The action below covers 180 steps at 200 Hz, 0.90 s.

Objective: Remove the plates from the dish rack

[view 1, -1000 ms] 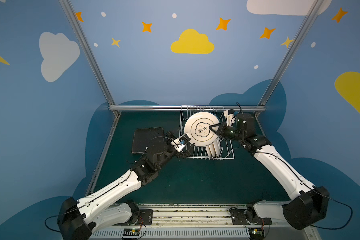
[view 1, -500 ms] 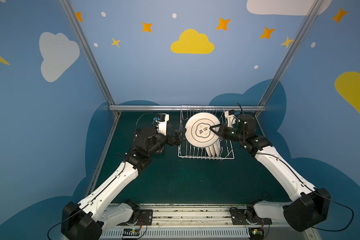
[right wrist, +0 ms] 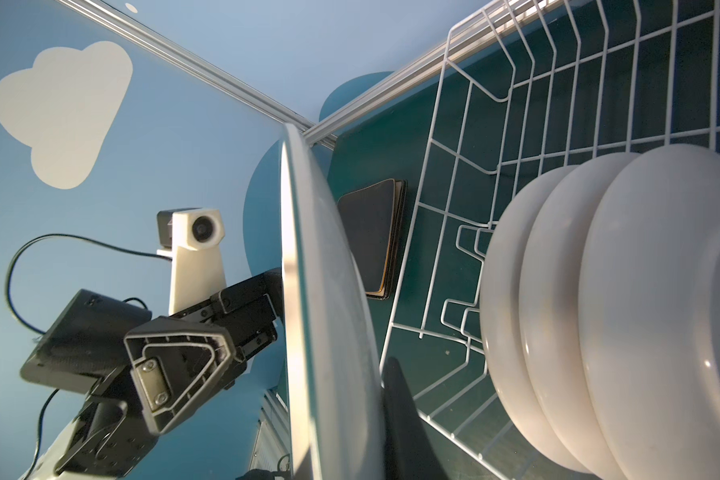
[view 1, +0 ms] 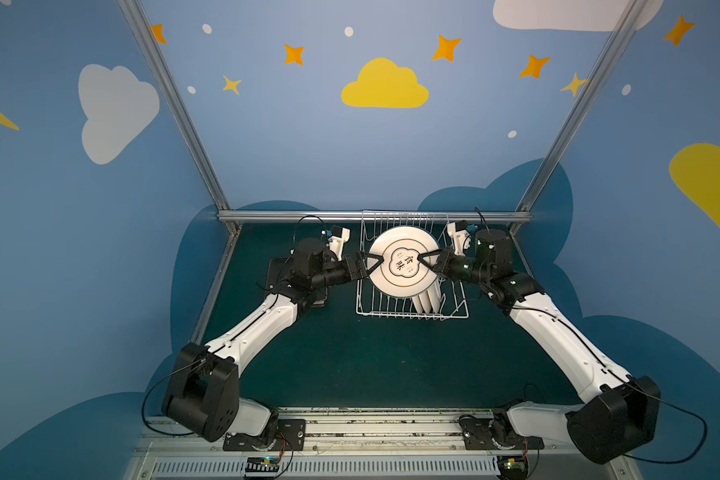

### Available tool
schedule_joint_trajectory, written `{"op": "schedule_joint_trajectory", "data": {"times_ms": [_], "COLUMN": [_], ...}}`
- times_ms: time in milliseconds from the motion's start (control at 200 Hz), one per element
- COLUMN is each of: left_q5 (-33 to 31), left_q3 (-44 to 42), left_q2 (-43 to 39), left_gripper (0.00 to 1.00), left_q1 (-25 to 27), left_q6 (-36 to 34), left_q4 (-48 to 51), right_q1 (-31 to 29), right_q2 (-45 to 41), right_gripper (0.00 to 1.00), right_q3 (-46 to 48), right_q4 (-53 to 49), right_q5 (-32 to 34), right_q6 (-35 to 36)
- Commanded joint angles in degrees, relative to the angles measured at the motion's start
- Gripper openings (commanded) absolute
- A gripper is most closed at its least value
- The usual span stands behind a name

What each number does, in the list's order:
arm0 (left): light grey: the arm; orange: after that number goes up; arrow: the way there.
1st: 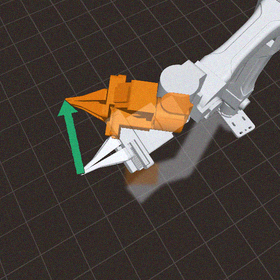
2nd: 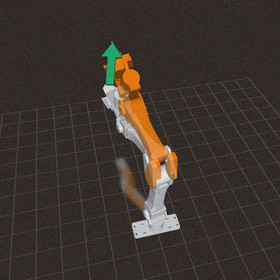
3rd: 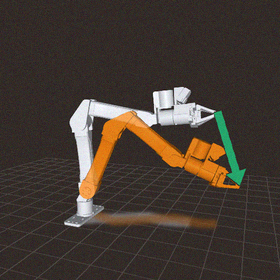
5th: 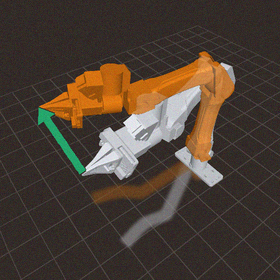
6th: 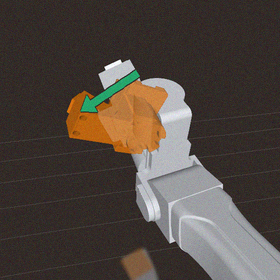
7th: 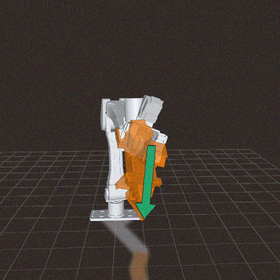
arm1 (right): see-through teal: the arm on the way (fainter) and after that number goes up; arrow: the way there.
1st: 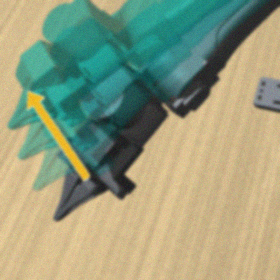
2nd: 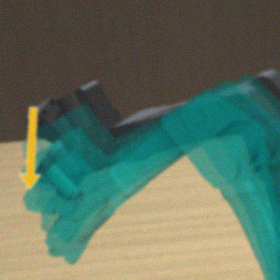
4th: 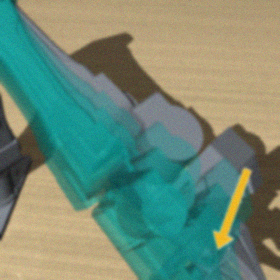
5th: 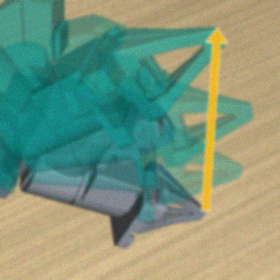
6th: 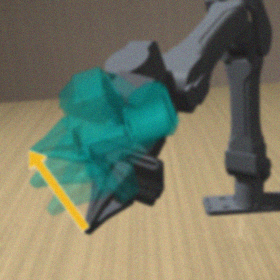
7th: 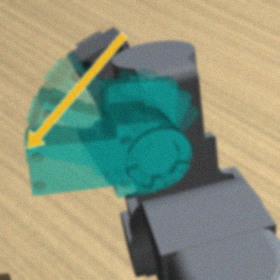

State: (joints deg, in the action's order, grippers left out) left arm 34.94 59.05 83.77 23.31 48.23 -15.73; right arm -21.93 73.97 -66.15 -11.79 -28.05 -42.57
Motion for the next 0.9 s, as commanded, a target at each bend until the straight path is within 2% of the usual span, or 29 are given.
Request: {"op": "schedule_joint_trajectory", "data": {"times_ms": [0,486,691,786,896], "left_q5": [8.19,11.40,12.05,12.86,13.05], "left_q3": [1.61,4.31,4.98,5.63,6.08], "left_q2": [2.49,6.94,7.72,8.13,8.15], "left_gripper": [0.96,0.70,0.54,0.52,0.44], "left_q1": [0.27,2.27,2.44,2.49,2.47], "left_q6": [5.58,6.79,7.41,7.40,7.41], "left_q4": [-7.19,-8.14,-7.71,-6.95,-6.87], "right_q1": [0.31,0.93,1.27,1.45,1.67], "right_q2": [-0.66,1.38,1.96,2.19,2.24], "right_gripper": [0.00,0.00,0.00,0.00,0.00], "right_q3": [-0.21,1.24,1.53,1.86,2.19], "right_q4": [3.88,7.39,8.16,8.72,9.05], "right_q5": [-2.15,-5.01,-5.74,-6.16,-6.43], "right_q6": [-0.40,-2.78,-3.39,-3.92,-4.13]}}
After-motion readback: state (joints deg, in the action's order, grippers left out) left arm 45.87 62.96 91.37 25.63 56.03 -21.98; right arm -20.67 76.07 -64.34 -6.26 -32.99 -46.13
